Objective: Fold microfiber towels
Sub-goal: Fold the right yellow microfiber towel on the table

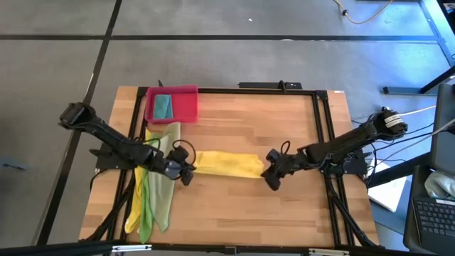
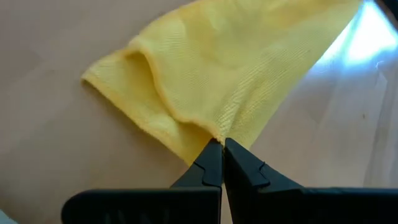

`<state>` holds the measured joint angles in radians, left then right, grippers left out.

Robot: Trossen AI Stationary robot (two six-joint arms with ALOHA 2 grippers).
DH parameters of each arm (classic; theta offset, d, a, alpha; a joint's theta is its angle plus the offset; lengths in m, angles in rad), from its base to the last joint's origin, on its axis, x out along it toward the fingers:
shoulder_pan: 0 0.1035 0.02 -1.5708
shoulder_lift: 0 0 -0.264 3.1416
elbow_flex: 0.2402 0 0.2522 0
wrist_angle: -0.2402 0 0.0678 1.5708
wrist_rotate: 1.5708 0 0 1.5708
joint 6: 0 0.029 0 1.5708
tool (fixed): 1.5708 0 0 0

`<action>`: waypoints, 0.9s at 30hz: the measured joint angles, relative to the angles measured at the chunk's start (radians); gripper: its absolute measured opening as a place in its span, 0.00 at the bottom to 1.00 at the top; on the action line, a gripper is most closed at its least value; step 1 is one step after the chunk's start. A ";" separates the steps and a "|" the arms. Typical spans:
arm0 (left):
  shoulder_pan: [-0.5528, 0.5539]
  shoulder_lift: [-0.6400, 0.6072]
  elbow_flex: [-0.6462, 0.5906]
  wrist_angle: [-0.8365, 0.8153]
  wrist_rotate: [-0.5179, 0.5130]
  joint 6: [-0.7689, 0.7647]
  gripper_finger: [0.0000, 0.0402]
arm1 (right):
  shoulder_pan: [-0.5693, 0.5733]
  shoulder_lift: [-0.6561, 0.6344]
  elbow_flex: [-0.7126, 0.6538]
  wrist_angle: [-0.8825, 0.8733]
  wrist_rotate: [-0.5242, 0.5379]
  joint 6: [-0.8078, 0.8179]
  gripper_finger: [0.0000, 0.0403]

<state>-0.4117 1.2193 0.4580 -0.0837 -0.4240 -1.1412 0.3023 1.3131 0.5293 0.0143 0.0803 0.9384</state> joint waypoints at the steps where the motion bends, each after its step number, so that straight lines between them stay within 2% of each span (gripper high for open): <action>1: -0.005 -0.001 0.000 0.000 -0.011 0.000 0.00 | -0.009 -0.002 0.001 0.011 0.000 -0.010 0.04; 6: 0.025 -0.016 0.001 0.009 -0.056 0.033 0.00 | -0.090 -0.013 0.035 -0.004 0.027 -0.100 0.04; 10: 0.071 -0.041 0.002 0.014 -0.055 0.066 0.00 | -0.155 -0.020 0.076 -0.014 -0.044 -0.212 0.03; 14: 0.172 -0.102 0.001 0.012 -0.059 0.202 0.00 | -0.245 -0.020 0.184 -0.214 -0.052 -0.355 0.03; 20: 0.333 -0.269 0.041 0.024 -0.077 0.316 0.00 | -0.343 -0.021 0.436 -0.482 0.047 -0.576 0.03; 23: 0.317 -0.329 0.046 0.010 -0.076 0.336 0.00 | -0.324 -0.022 0.458 -0.483 0.070 -0.588 0.03; 27: 0.235 -0.321 0.046 -0.111 -0.040 0.277 0.00 | -0.268 -0.006 0.395 -0.455 -0.040 -0.495 0.03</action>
<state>-0.1767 0.8979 0.5035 -0.1943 -0.4638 -0.8646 0.0341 1.3068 0.9239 -0.4410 0.0405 0.4439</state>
